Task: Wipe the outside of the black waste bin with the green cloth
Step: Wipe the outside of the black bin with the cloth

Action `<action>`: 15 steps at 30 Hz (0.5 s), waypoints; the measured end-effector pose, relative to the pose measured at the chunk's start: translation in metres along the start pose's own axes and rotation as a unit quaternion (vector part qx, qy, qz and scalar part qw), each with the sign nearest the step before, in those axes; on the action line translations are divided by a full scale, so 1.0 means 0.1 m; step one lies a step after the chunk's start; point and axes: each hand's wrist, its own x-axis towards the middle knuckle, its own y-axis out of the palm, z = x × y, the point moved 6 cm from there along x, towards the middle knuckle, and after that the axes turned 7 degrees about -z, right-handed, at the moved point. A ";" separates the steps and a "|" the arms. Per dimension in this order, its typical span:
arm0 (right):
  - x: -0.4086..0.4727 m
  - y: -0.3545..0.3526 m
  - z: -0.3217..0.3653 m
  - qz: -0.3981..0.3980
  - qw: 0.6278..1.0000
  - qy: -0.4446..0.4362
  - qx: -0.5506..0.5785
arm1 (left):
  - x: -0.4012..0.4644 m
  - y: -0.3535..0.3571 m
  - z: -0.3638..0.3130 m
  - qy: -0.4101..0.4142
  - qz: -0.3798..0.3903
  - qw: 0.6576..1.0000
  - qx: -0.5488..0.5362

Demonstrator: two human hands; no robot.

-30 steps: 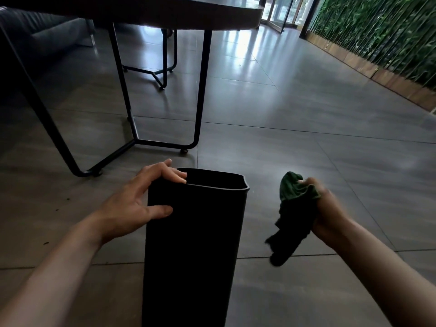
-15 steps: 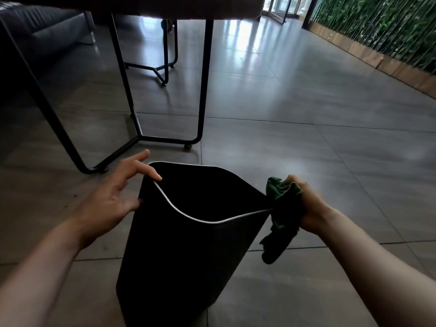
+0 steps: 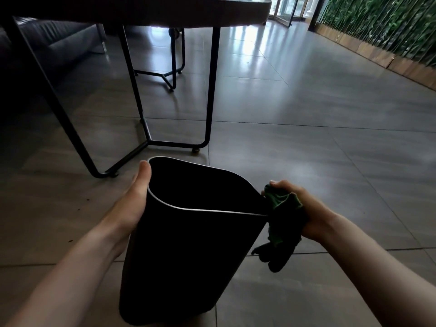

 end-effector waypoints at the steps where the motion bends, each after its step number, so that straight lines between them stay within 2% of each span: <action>1: -0.02 -0.02 0.00 -0.014 1.000 -0.006 -0.009 | 0.00 0.03 0.00 -0.011 0.006 1.000 -0.025; 9: -0.29 -0.35 0.05 -0.153 0.985 -0.074 -0.025 | 0.10 0.32 0.19 -0.059 0.026 0.994 -0.088; 15: -0.44 -0.48 0.10 -0.231 0.963 -0.121 -0.067 | 0.14 0.51 0.31 -0.064 0.005 0.995 -0.077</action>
